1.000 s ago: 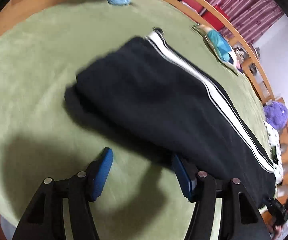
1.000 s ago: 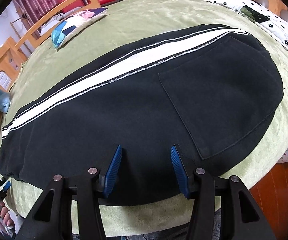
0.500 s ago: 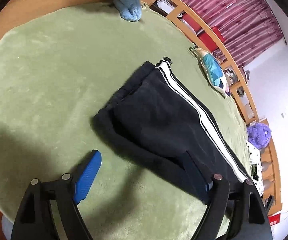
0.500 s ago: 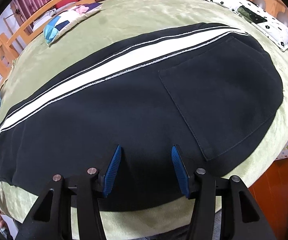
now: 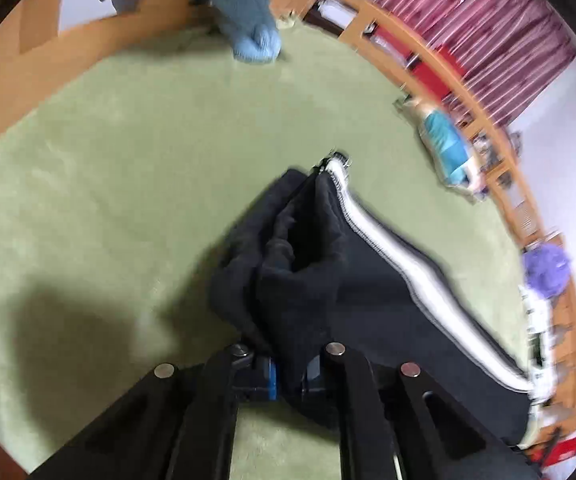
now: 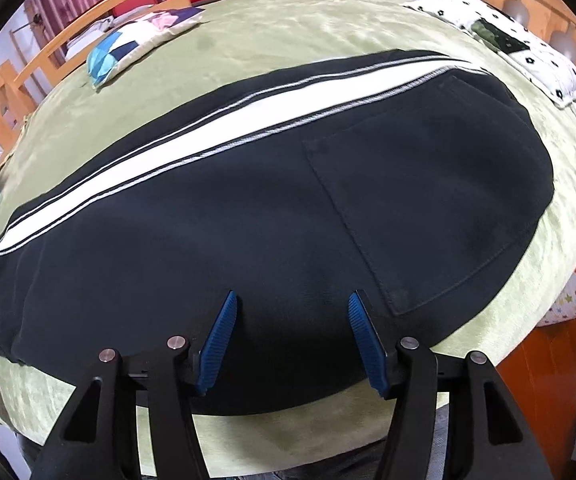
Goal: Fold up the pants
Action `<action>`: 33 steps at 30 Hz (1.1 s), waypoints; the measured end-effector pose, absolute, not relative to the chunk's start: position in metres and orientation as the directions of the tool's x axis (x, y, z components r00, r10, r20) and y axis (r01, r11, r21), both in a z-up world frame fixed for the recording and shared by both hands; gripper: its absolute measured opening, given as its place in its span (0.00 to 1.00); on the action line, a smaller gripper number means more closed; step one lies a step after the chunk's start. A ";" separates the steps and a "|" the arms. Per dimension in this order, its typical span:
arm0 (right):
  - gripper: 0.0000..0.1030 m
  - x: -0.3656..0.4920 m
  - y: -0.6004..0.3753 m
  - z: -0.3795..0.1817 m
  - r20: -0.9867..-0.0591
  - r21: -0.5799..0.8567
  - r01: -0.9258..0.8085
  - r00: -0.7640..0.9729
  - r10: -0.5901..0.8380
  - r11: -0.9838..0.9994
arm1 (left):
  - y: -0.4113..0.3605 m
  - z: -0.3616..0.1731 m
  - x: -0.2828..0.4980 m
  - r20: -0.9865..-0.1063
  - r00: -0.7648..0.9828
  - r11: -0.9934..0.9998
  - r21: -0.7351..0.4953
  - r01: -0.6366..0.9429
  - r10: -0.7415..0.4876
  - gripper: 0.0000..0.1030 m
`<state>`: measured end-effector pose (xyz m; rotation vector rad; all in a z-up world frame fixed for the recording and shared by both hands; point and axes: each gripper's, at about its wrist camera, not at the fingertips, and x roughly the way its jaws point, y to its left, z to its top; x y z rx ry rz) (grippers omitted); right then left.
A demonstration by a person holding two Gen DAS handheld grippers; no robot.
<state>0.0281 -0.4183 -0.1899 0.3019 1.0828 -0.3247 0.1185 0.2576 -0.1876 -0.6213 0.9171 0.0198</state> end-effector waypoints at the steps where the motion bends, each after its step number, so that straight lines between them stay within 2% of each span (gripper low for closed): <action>1: 0.56 0.027 -0.421 -0.189 -0.894 0.083 0.405 0.434 -0.111 0.911 | 0.261 -0.185 0.115 -0.756 0.616 0.833 -0.475 -0.285 -0.220 0.08; 3: 0.56 0.021 -0.432 -0.186 -0.885 0.097 0.413 0.452 -0.111 0.905 | 0.252 -0.195 0.116 -0.805 0.570 0.866 -0.395 -0.308 -0.165 0.10; 4: 0.56 0.019 -0.438 -0.185 -0.882 0.104 0.418 0.458 -0.111 0.902 | 0.241 -0.203 0.119 -0.840 0.526 0.891 -0.334 -0.307 -0.133 0.15; 6: 0.56 0.013 -0.450 -0.184 -0.878 0.105 0.431 0.464 -0.120 0.896 | 0.224 -0.216 0.119 -0.901 0.430 0.923 -0.214 -0.321 -0.059 0.28; 7: 0.56 0.010 -0.458 -0.183 -0.874 0.109 0.441 0.469 -0.126 0.891 | 0.216 -0.217 0.115 -0.917 0.397 0.932 -0.163 -0.323 -0.022 0.38; 8: 0.56 0.004 -0.468 -0.180 -0.867 0.118 0.452 0.482 -0.130 0.884 | 0.210 -0.213 0.109 -0.916 0.401 0.941 -0.143 -0.307 -0.008 0.48; 10: 0.56 -0.005 -0.489 -0.173 -0.849 0.138 0.469 0.509 -0.139 0.872 | 0.195 -0.201 0.099 -0.910 0.413 0.959 -0.095 -0.268 0.025 0.57; 11: 0.58 -0.011 -0.502 -0.169 -0.837 0.149 0.480 0.527 -0.148 0.864 | 0.186 -0.190 0.093 -0.901 0.430 0.966 -0.065 -0.249 0.050 0.57; 12: 0.61 -0.016 -0.516 -0.167 -0.828 0.158 0.492 0.539 -0.157 0.856 | 0.179 -0.182 0.090 -0.893 0.446 0.971 -0.050 -0.236 0.062 0.58; 13: 0.69 -0.017 -0.527 -0.167 -0.824 0.163 0.502 0.542 -0.162 0.850 | 0.168 -0.169 0.088 -0.879 0.472 0.976 -0.040 -0.216 0.068 0.64; 14: 0.71 -0.018 -0.542 -0.168 -0.822 0.169 0.512 0.545 -0.167 0.842 | 0.161 -0.161 0.089 -0.871 0.487 0.977 -0.040 -0.207 0.067 0.70; 17: 0.71 -0.017 -0.585 -0.176 -0.817 0.222 0.557 0.555 -0.160 0.800 | 0.136 -0.143 0.097 -0.847 0.530 0.982 -0.069 -0.177 0.035 0.71; 24: 0.72 0.011 -0.675 -0.214 -0.708 0.578 0.532 0.704 0.056 0.619 | 0.079 -0.134 0.126 -0.839 0.545 0.990 -0.070 -0.123 0.008 0.71; 26: 0.82 0.024 -0.687 -0.226 -0.685 0.638 0.524 0.720 0.106 0.563 | 0.066 -0.135 0.136 -0.837 0.547 0.991 -0.069 -0.118 0.007 0.71; 29: 0.86 0.048 -0.695 -0.234 -0.687 0.654 0.544 0.717 0.113 0.526 | 0.052 -0.138 0.149 -0.839 0.545 0.989 -0.081 -0.126 0.001 0.71; 30: 0.84 0.052 -0.696 -0.232 -0.691 0.644 0.552 0.716 0.093 0.530 | 0.049 -0.140 0.155 -0.843 0.538 0.988 -0.083 -0.128 -0.001 0.71; 32: 0.41 0.057 -0.695 -0.223 -0.704 0.605 0.580 0.710 0.026 0.546 | 0.043 -0.142 0.161 -0.842 0.540 0.988 -0.087 -0.131 -0.003 0.71; 33: 0.32 0.064 -0.696 -0.215 -0.691 0.604 0.547 0.722 0.039 0.580 | 0.040 -0.143 0.164 -0.839 0.545 0.987 -0.088 -0.134 -0.001 0.71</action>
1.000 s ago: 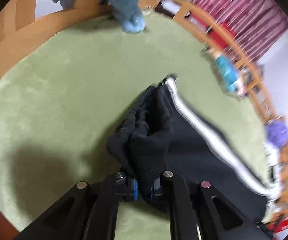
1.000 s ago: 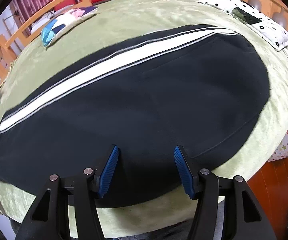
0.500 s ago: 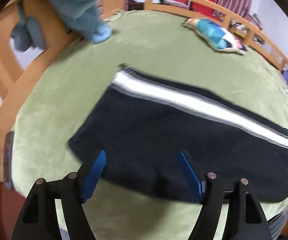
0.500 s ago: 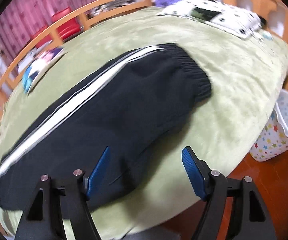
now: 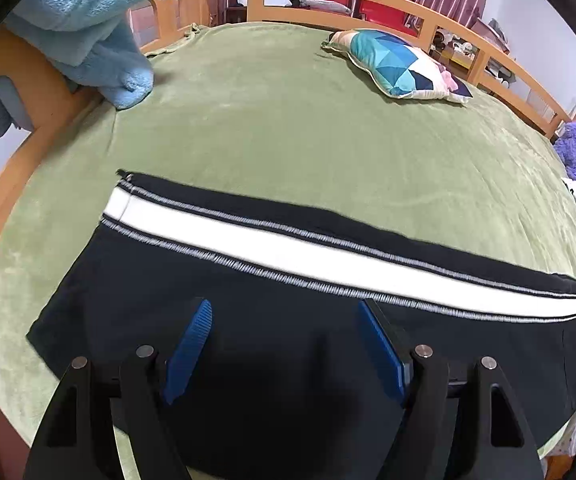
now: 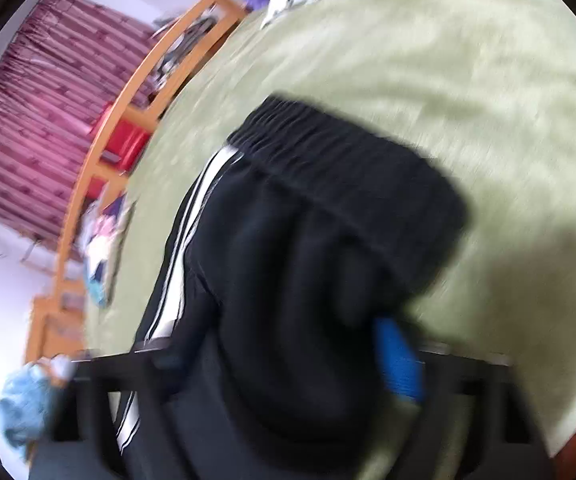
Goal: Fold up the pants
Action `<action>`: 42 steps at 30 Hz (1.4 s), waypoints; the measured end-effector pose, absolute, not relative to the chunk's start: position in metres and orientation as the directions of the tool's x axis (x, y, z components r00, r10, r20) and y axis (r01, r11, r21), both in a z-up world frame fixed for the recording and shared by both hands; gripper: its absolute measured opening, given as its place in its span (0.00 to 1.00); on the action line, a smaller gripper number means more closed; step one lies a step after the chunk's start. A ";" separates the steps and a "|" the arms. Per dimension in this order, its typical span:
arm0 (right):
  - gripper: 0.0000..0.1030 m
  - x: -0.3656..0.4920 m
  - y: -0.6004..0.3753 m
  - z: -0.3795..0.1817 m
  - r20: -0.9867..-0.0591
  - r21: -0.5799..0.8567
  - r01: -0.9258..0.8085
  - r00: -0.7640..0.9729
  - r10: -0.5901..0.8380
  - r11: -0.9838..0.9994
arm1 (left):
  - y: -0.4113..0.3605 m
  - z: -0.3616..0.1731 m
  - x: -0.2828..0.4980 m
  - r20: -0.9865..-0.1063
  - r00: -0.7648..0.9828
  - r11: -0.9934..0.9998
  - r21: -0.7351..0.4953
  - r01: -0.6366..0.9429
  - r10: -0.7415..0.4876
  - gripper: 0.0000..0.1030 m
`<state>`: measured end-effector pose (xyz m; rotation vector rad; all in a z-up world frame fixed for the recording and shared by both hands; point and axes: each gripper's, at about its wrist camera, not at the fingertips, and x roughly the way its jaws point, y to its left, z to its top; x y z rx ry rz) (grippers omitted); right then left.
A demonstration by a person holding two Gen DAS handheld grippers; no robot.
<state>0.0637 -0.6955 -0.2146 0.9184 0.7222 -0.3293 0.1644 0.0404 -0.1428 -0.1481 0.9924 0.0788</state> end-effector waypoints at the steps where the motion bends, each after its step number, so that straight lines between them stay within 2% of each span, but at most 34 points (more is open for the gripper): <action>1: 0.24 0.068 -0.696 -0.206 -0.678 0.604 0.517 0.733 0.050 0.606 | 0.038 -0.143 0.167 -0.838 0.546 0.987 -0.088 -0.135 0.000 0.71; 3: 0.20 0.078 -0.690 -0.170 -0.650 0.552 0.452 0.760 0.022 0.701 | 0.037 -0.141 0.170 -0.839 0.544 0.986 -0.091 -0.138 -0.001 0.71; 5: 0.19 0.072 -0.685 -0.134 -0.561 0.528 0.370 0.828 -0.012 0.765 | 0.037 -0.138 0.169 -0.835 0.551 0.985 -0.101 -0.140 -0.007 0.71; 6: 0.19 0.070 -0.684 -0.127 -0.546 0.510 0.350 0.837 -0.018 0.786 | 0.038 -0.138 0.170 -0.833 0.554 0.986 -0.102 -0.135 -0.011 0.71; 7: 0.20 0.071 -0.685 -0.129 -0.567 0.491 0.358 0.824 -0.020 0.794 | 0.038 -0.137 0.168 -0.831 0.556 0.987 -0.096 -0.127 -0.010 0.71; 10: 0.38 0.082 -0.700 -0.181 -0.736 0.426 0.480 0.677 -0.015 0.767 | 0.044 -0.139 0.165 -0.829 0.560 0.989 -0.085 -0.124 0.000 0.71; 12: 0.39 0.082 -0.709 -0.221 -0.844 0.368 0.567 0.536 0.009 0.737 | 0.050 -0.143 0.165 -0.839 0.544 0.987 -0.089 -0.134 -0.002 0.71; 15: 0.51 0.049 -0.708 -0.213 -0.812 0.396 0.593 0.583 -0.034 0.701 | 0.063 -0.146 0.163 -0.844 0.536 0.986 -0.106 -0.129 -0.021 0.71; 18: 0.53 0.039 -0.690 -0.186 -0.814 0.296 0.600 0.565 -0.132 0.743 | 0.074 -0.151 0.163 -0.850 0.527 0.986 -0.092 -0.141 -0.004 0.71; 21: 0.53 0.056 -0.660 -0.155 -0.801 0.249 0.522 0.585 -0.130 0.816 | 0.088 -0.154 0.162 -0.851 0.524 0.981 -0.117 -0.152 -0.020 0.71; 25: 0.60 0.095 -0.610 -0.135 -0.783 0.213 0.405 0.615 -0.093 0.889 | 0.104 -0.155 0.161 -0.845 0.535 0.977 -0.132 -0.168 -0.022 0.71; 30: 0.60 0.173 -0.535 -0.155 -0.794 0.154 0.179 0.608 0.014 0.972 | 0.115 -0.152 0.169 -0.840 0.542 0.982 -0.131 -0.140 -0.035 0.71; 36: 0.61 0.237 -0.486 -0.182 -0.829 0.116 0.002 0.552 0.096 0.993 | 0.111 -0.146 0.179 -0.820 0.570 0.987 -0.130 -0.098 -0.051 0.71; 38: 0.69 0.252 -0.475 -0.190 -0.837 0.096 -0.055 0.536 0.110 0.994 | 0.109 -0.149 0.184 -0.821 0.566 0.984 -0.151 -0.089 -0.075 0.71; 40: 0.69 0.265 -0.466 -0.201 -0.853 0.054 -0.088 0.515 0.092 0.995 | 0.106 -0.152 0.189 -0.824 0.557 0.982 -0.172 -0.080 -0.099 0.71; 41: 0.62 0.267 -0.463 -0.205 -0.858 0.044 -0.102 0.505 0.090 0.994 | 0.104 -0.153 0.190 -0.826 0.554 0.981 -0.176 -0.076 -0.105 0.71; 42: 0.50 0.269 -0.460 -0.209 -0.863 0.040 -0.119 0.497 0.094 0.992 | 0.102 -0.153 0.190 -0.826 0.554 0.982 -0.174 -0.073 -0.106 0.71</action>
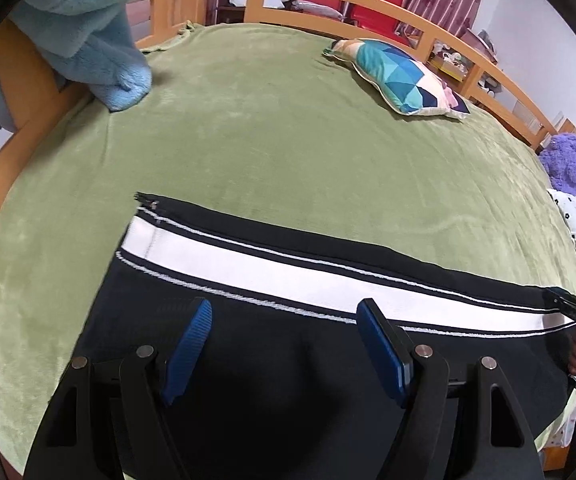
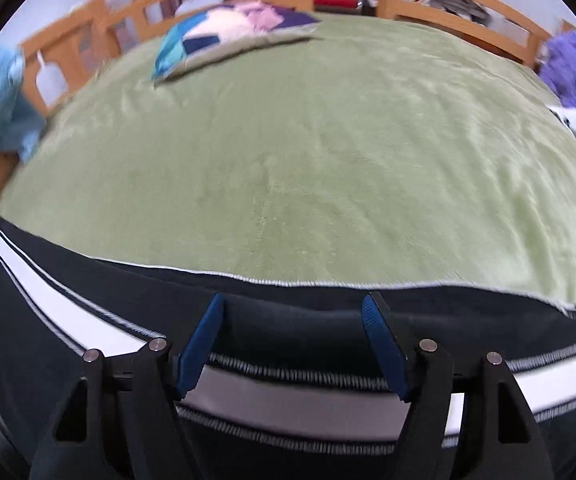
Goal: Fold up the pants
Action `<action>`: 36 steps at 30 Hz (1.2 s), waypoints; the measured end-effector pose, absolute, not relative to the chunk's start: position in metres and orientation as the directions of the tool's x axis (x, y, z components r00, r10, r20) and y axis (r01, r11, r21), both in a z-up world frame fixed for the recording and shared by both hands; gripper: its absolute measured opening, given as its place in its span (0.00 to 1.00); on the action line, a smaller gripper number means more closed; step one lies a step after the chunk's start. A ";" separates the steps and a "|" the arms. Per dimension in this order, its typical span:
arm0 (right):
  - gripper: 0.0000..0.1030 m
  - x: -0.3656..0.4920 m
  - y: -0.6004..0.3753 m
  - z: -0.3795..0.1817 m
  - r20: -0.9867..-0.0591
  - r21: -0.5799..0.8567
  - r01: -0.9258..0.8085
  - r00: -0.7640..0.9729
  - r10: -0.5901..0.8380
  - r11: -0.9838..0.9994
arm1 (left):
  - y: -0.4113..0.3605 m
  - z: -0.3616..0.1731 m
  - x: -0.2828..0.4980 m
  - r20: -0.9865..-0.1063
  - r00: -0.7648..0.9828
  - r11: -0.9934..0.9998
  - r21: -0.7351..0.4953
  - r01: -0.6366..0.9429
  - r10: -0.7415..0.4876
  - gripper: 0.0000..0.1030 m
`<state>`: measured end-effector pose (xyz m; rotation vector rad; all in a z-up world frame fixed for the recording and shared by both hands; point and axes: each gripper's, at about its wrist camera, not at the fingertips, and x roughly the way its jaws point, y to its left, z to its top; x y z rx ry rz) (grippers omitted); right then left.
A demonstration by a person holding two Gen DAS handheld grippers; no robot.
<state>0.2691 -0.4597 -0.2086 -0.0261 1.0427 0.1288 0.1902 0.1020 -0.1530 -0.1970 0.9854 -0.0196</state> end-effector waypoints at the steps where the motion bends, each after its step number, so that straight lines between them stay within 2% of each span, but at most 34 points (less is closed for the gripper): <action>1: 0.12 0.271 -0.456 -0.211 -0.870 0.047 -0.149 0.480 0.114 0.988 | 0.100 -0.153 0.190 -0.825 0.555 0.983 -0.171 -0.069 -0.105 0.71; 2: 0.05 0.270 -0.453 -0.212 -0.872 0.050 -0.173 0.472 0.127 0.984 | 0.098 -0.153 0.190 -0.825 0.555 0.983 -0.169 -0.066 -0.104 0.71; 5: 0.04 0.262 -0.451 -0.201 -0.848 0.018 -0.178 0.518 0.109 0.984 | 0.095 -0.154 0.191 -0.828 0.550 0.983 -0.170 -0.062 -0.109 0.71; 10: 0.04 0.270 -0.466 -0.176 -0.785 0.144 -0.128 0.589 0.192 0.981 | 0.090 -0.154 0.192 -0.832 0.542 0.980 -0.183 -0.072 -0.115 0.71; 15: 0.02 0.291 -0.466 -0.209 -0.843 0.119 -0.079 0.519 0.142 0.990 | 0.084 -0.149 0.191 -0.832 0.546 0.985 -0.161 -0.064 -0.101 0.71; 18: 0.03 0.295 -0.479 -0.215 -0.852 0.219 -0.028 0.482 0.205 0.975 | 0.080 -0.145 0.189 -0.832 0.548 0.988 -0.140 -0.060 -0.085 0.71; 19: 0.09 0.289 -0.484 -0.205 -0.835 0.248 -0.018 0.503 0.223 0.969 | 0.080 -0.145 0.189 -0.831 0.550 0.989 -0.132 -0.061 -0.077 0.71; 20: 0.26 0.281 -0.488 -0.195 -0.817 0.257 -0.010 0.531 0.223 0.966 | 0.081 -0.144 0.189 -0.831 0.552 0.990 -0.124 -0.064 -0.068 0.71; 21: 0.38 0.269 -0.493 -0.181 -0.796 0.255 0.005 0.568 0.207 0.967 | 0.083 -0.144 0.188 -0.832 0.552 0.991 -0.115 -0.073 -0.056 0.71; 22: 0.55 0.261 -0.497 -0.173 -0.782 0.250 0.016 0.593 0.192 0.968 | 0.087 -0.144 0.187 -0.833 0.551 0.990 -0.108 -0.088 -0.042 0.71; 27: 0.57 0.207 -0.513 -0.138 -0.751 0.210 0.101 0.653 0.095 0.972 | 0.127 -0.147 0.170 -0.831 0.556 0.979 -0.123 -0.165 -0.011 0.71; 30: 0.57 0.186 -0.516 -0.143 -0.770 0.222 0.097 0.628 0.114 0.970 | 0.156 -0.151 0.157 -0.833 0.553 0.967 -0.145 -0.210 -0.005 0.71; 33: 0.57 0.164 -0.517 -0.154 -0.791 0.236 0.163 0.605 0.092 0.958 | 0.179 -0.157 0.139 -0.836 0.546 0.955 -0.199 -0.221 -0.049 0.71; 36: 0.57 0.149 -0.507 -0.164 -0.799 0.260 0.198 0.593 0.096 0.945 | 0.190 -0.163 0.113 -0.819 0.555 0.942 -0.287 -0.175 -0.146 0.71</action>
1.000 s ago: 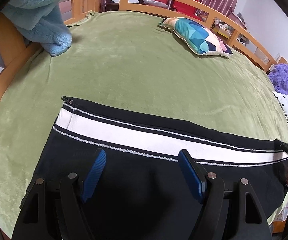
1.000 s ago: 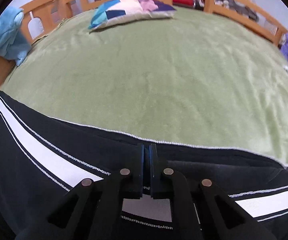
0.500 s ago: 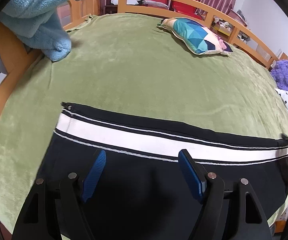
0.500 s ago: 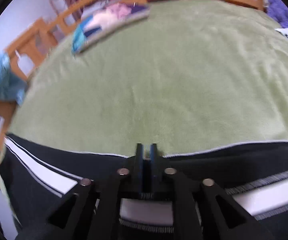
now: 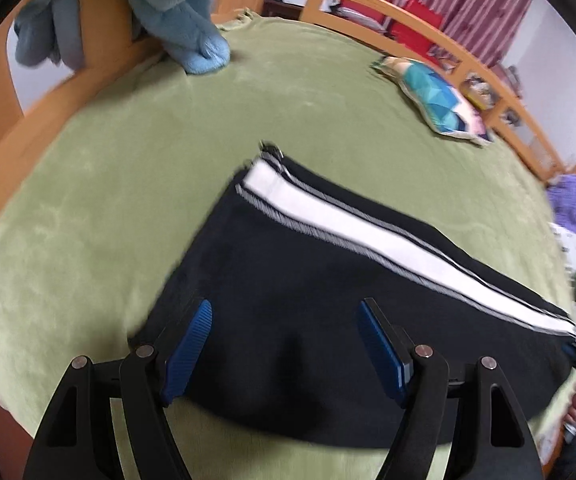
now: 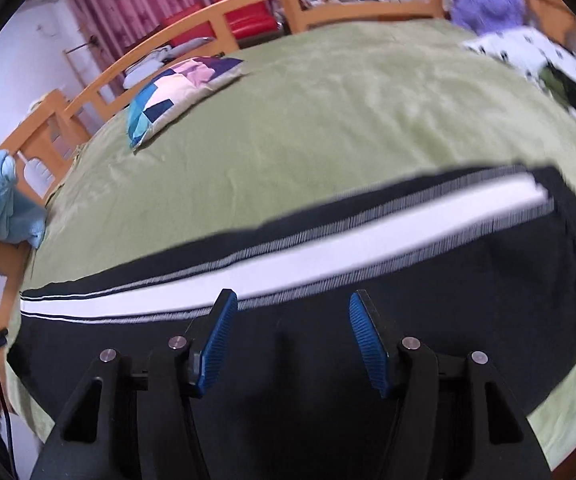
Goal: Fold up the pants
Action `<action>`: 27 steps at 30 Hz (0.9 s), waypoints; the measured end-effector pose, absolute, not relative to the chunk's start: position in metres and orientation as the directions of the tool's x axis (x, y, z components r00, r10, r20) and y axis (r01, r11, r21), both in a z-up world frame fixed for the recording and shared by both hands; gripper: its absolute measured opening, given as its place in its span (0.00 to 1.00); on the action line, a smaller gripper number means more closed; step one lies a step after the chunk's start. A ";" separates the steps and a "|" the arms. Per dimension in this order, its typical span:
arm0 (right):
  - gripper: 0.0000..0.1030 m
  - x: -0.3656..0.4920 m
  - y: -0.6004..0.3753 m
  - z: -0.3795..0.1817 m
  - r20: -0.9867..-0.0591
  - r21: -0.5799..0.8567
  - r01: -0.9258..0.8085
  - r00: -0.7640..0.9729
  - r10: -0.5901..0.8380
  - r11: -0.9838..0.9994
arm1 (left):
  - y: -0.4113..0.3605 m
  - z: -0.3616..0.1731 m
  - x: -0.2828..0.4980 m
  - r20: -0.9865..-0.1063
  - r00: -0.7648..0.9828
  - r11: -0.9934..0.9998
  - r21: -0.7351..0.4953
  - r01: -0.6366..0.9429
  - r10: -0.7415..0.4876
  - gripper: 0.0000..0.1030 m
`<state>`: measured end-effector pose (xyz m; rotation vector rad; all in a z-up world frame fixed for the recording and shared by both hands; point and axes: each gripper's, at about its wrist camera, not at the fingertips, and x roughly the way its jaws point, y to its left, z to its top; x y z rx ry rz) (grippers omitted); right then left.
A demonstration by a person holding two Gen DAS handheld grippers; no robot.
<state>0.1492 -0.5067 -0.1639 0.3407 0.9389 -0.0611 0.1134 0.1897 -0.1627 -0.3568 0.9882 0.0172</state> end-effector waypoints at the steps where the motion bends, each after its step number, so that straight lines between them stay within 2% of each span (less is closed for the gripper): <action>1: 0.57 0.147 -0.502 -0.166 -0.803 0.256 0.207 0.589 0.089 0.944 | 0.191 -0.165 0.104 -0.811 0.560 0.938 -0.308 -0.159 -0.172 0.71; 5: 0.57 0.141 -0.481 -0.173 -0.816 0.268 0.220 0.570 0.099 0.938 | 0.194 -0.183 0.072 -0.818 0.548 0.934 -0.315 -0.170 -0.176 0.71; 8: 0.57 0.139 -0.460 -0.173 -0.823 0.264 0.220 0.559 0.101 0.939 | 0.202 -0.203 0.066 -0.848 0.511 0.917 -0.307 -0.254 -0.143 0.71; 16: 0.57 0.117 -0.415 -0.162 -0.833 0.135 0.197 0.553 0.004 0.971 | 0.230 -0.228 0.103 -0.852 0.523 0.894 -0.245 -0.376 -0.013 0.68; 18: 0.57 0.108 -0.411 -0.161 -0.837 0.100 0.219 0.546 -0.037 0.971 | 0.239 -0.228 0.113 -0.843 0.539 0.883 -0.258 -0.393 -0.007 0.48; 19: 0.53 0.104 -0.409 -0.161 -0.837 0.095 0.222 0.545 -0.043 0.970 | 0.242 -0.227 0.117 -0.841 0.541 0.885 -0.267 -0.382 -0.020 0.32; 20: 0.48 0.101 -0.408 -0.162 -0.838 0.088 0.222 0.543 -0.049 0.971 | 0.245 -0.223 0.119 -0.831 0.553 0.884 -0.298 -0.361 -0.054 0.22; 22: 0.47 0.093 -0.407 -0.165 -0.840 0.045 0.250 0.533 -0.098 0.967 | 0.246 -0.213 0.117 -0.817 0.572 0.880 -0.319 -0.353 -0.066 0.21; 24: 0.44 0.087 -0.406 -0.166 -0.839 0.041 0.261 0.533 -0.109 0.964 | 0.236 -0.193 0.109 -0.804 0.595 0.898 -0.281 -0.340 -0.026 0.20; 27: 0.44 0.078 -0.409 -0.168 -0.849 0.086 0.261 0.525 -0.066 0.962 | 0.193 -0.149 0.111 -0.772 0.624 0.955 -0.081 -0.284 0.120 0.20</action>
